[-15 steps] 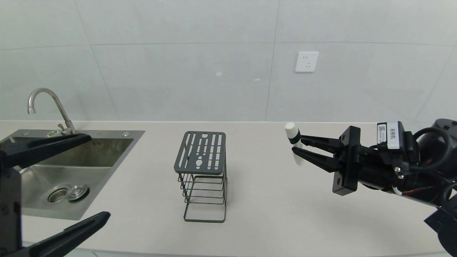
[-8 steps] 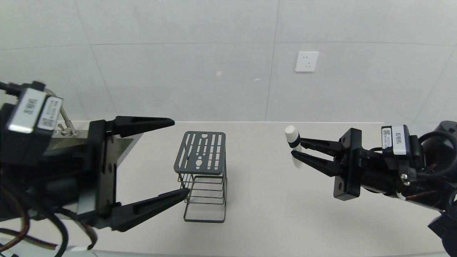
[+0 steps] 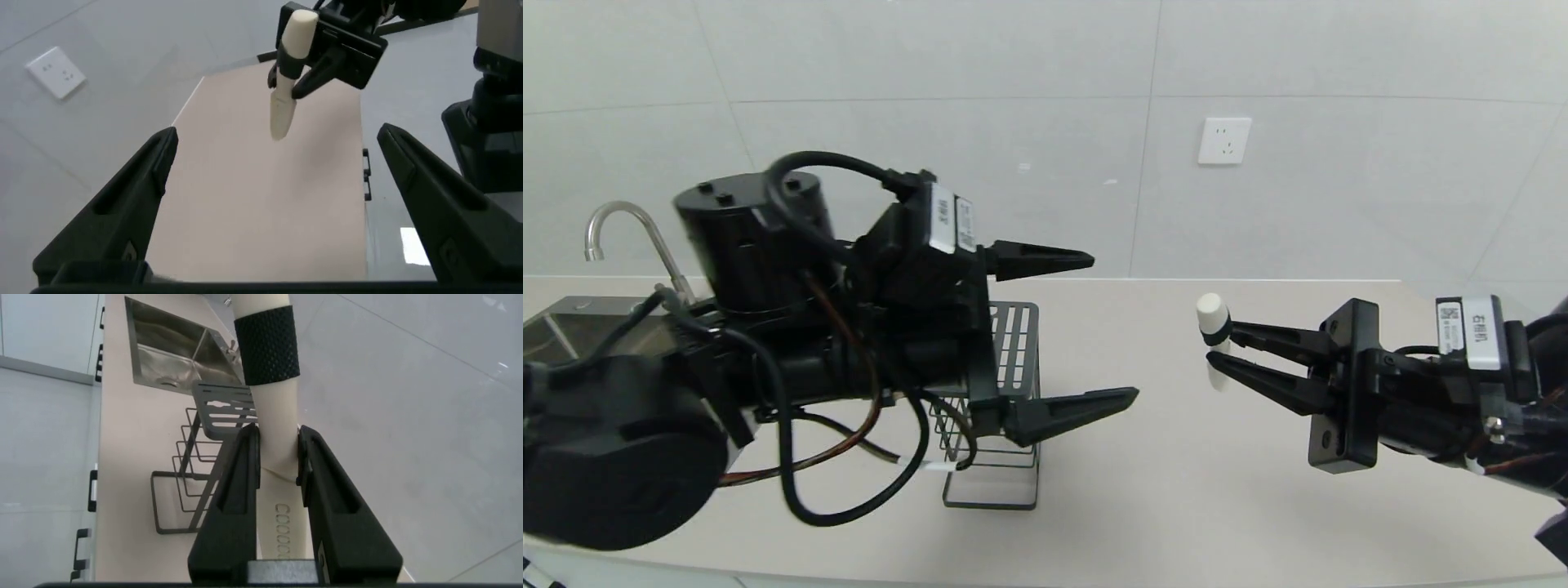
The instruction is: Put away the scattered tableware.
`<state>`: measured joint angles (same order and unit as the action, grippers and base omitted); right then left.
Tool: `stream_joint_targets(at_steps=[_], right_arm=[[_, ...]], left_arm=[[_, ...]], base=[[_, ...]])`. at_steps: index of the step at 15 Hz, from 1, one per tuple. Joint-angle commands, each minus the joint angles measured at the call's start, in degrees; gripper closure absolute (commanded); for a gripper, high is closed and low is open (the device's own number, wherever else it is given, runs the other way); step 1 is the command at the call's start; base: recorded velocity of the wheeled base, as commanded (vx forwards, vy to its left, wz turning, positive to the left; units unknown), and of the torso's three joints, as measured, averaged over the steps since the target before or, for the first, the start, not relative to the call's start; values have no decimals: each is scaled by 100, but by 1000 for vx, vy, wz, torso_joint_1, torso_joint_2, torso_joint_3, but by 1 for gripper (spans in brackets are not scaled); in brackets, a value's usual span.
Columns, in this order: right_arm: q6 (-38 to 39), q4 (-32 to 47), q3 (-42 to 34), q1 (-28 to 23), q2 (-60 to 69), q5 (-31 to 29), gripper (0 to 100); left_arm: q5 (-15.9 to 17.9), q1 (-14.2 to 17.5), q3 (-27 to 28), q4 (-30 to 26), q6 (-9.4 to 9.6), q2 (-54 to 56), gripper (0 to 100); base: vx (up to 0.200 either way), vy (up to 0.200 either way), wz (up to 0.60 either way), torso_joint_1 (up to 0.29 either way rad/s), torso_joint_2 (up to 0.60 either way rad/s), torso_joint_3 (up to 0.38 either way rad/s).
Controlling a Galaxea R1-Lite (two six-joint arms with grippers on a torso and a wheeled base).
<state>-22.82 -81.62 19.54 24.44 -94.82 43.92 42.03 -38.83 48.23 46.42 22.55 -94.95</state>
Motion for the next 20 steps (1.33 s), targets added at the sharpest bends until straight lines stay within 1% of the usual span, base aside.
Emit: stream_joint_targets(at_steps=[1, 2, 3, 5, 7, 8, 9, 11, 12, 13, 14, 18, 20], right_arm=[[-3, -3, 32, 8, 42, 2, 100], [-3, -3, 23, 8, 51, 2, 100], [-3, -3, 6, 8, 86, 2, 100], [-3, -3, 23, 8, 121, 2, 100], [-12, -3, 32, 17, 121, 2, 100], [-3, -47, 41, 52, 130, 2, 100], [-3, -47, 41, 61, 130, 2, 100], [-3, -56, 50, 52, 192, 2, 100], [-3, -56, 41, 52, 201, 2, 100], [6, -47, 32, 52, 209, 2, 100], [6, -47, 32, 52, 218, 2, 100], [6, -47, 50, 43, 227, 2, 100], [6, -39, 76, 43, 218, 2, 100]], left_arm=[[59, -99, 618, 297, -5, -946, 0], [59, -125, 697, 464, -14, -1113, 0], [59, -195, 715, 570, -76, -1192, 0], [59, -292, 741, 772, -392, -1227, 0], [68, -318, 846, 1062, -585, -1359, 0], [59, -336, 934, 1194, -603, -1447, 0], [59, -380, 1057, 1299, -691, -1517, 0], [59, -556, 1189, 1545, -1034, -1632, 0], [51, -626, 1295, 1677, -1157, -1720, 0], [51, -670, 1400, 1800, -1236, -1807, 0], [51, -679, 1488, 1906, -1288, -1878, 0], [42, -705, 1558, 1976, -1306, -1887, 0], [42, -811, 1558, 2002, -1306, -1869, 0]], base=[[0, 0, 0, 0, 0, 0], [0, 0, 0, 0, 0, 0], [0, 0, 0, 0, 0, 0], [0, 0, 0, 0, 0, 0], [0, 0, 0, 0, 0, 0], [0, 0, 0, 0, 0, 0], [0, 0, 0, 0, 0, 0], [0, 0, 0, 0, 0, 0], [0, 0, 0, 0, 0, 0], [0, 0, 0, 0, 0, 0], [0, 0, 0, 0, 0, 0], [0, 0, 0, 0, 0, 0], [0, 0, 0, 0, 0, 0]])
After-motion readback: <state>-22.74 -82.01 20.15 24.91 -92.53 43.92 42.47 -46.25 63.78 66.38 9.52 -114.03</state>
